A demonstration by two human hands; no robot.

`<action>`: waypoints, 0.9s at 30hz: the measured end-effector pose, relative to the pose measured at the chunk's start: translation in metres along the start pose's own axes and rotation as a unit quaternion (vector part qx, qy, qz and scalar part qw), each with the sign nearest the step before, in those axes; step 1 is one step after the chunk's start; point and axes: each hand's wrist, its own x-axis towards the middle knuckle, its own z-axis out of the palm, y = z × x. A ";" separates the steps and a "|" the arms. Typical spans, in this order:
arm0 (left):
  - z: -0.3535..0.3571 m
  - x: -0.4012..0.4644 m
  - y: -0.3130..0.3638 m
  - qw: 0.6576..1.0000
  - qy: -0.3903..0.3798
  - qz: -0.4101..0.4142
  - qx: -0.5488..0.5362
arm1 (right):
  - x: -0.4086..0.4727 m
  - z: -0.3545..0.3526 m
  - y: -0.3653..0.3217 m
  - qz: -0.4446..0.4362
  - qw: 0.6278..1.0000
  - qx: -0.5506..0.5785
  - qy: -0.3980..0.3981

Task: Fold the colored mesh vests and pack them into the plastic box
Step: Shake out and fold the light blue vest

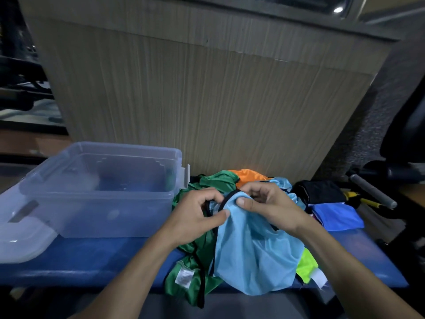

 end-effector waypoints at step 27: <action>-0.060 0.074 0.268 0.980 -0.162 0.094 0.067 | -0.033 -0.008 -0.214 -0.231 0.959 -0.075 0.142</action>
